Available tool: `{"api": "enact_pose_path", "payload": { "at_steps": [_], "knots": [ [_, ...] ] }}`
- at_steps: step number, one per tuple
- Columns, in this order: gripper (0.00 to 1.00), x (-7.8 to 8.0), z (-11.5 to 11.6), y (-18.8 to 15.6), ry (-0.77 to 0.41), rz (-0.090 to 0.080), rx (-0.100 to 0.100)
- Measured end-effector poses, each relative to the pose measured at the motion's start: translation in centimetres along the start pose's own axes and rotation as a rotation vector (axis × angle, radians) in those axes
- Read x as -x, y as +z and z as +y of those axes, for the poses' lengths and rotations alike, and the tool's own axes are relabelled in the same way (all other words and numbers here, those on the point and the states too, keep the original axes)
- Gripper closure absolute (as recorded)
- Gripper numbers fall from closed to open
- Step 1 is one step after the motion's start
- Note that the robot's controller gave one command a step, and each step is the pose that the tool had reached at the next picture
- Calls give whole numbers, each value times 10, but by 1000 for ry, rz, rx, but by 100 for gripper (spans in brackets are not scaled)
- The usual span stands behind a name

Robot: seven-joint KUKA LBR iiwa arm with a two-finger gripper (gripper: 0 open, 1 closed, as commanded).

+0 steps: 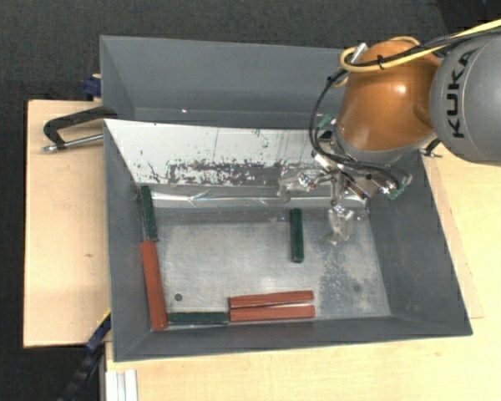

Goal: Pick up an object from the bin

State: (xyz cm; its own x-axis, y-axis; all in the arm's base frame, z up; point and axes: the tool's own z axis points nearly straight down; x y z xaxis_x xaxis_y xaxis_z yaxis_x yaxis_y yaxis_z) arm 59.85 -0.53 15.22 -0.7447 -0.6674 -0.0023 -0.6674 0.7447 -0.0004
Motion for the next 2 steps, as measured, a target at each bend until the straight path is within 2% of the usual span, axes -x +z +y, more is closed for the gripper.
{"api": "enact_pose_path", "payload": {
  "at_steps": [1, 2],
  "knots": [
    [0, 0, 0, 56, -512, 0, -1],
    [100, -10, 4, 75, 84, 1, 0]
  ]
}}
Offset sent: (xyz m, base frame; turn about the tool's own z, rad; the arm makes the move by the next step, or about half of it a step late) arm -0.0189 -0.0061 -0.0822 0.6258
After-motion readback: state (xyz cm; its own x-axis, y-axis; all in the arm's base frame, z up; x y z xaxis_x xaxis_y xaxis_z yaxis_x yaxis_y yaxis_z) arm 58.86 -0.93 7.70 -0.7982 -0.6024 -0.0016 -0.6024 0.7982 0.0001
